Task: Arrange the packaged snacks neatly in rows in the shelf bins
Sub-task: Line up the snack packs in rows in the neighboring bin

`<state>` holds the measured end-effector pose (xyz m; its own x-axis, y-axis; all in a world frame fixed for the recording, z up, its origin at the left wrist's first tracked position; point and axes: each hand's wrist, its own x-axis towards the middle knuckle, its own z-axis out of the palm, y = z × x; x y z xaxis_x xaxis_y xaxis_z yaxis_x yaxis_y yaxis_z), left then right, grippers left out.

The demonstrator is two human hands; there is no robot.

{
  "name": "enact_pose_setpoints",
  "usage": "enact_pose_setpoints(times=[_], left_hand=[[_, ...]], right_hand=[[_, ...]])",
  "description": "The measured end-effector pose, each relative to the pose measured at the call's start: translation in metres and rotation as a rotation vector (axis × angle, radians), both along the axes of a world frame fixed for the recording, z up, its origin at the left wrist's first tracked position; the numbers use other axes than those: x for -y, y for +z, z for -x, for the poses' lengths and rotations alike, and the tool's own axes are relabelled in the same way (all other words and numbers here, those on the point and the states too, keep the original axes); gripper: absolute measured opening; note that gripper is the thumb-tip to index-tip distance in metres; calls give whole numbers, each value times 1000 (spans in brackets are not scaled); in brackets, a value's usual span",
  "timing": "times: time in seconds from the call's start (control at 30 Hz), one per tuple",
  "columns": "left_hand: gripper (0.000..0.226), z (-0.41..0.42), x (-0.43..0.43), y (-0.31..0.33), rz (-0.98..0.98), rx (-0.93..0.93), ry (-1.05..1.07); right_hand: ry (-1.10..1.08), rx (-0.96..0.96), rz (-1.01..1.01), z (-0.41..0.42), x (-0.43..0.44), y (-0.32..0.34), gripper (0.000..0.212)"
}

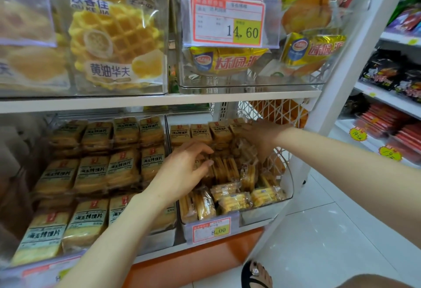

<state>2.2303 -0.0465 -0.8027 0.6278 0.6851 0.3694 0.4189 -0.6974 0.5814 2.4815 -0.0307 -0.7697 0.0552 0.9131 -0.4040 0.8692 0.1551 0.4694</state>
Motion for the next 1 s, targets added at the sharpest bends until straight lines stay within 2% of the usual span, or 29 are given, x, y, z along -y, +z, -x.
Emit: enact_pose_setpoints(times=[0.07,0.13,0.17,0.23,0.3,0.37,0.43,0.6,0.67,0.73,0.83,0.87,0.9,1.0], left_hand=[[27,-1,1,1,25,11,4],[32,-1,2,1,38,17,16],[37,-2,3,1,34,16,20],[54,-2,5,1,26,33,15],[74,-3,7,3,43,82,-11],[84,-3,9,6,43,112,-43],[78,-3,10,6,24,123,-68],[38,4,8,4,-24,160,-83],[34,10,6,5,-35,154,-91],[32,17,5,7,-13,157,-86],[36,29,2,10,-7,162,-9],[36,32,0,10,-13,159,31],[35,34,-1,10,-18,161,78],[37,37,-6,11,12,209,189]], right_hand=[[4,-14,-91,7,11,19,94],[-26,-108,-189,14,24,34,92],[-58,-203,-232,17,32,41,92],[-121,-510,-272,26,49,50,87],[-177,-822,-215,38,67,55,86],[-199,-964,-158,48,81,52,89],[-190,-1031,-126,55,88,43,88],[-217,-1311,-130,62,88,18,88],[-204,-1392,-132,62,87,11,90],[-197,-1438,-211,56,85,4,81],[-201,-1358,-466,35,82,-5,45],[-188,-1290,-512,27,82,-9,43],[-171,-1202,-506,20,82,-13,50],[-159,-875,-318,12,82,-26,73]])
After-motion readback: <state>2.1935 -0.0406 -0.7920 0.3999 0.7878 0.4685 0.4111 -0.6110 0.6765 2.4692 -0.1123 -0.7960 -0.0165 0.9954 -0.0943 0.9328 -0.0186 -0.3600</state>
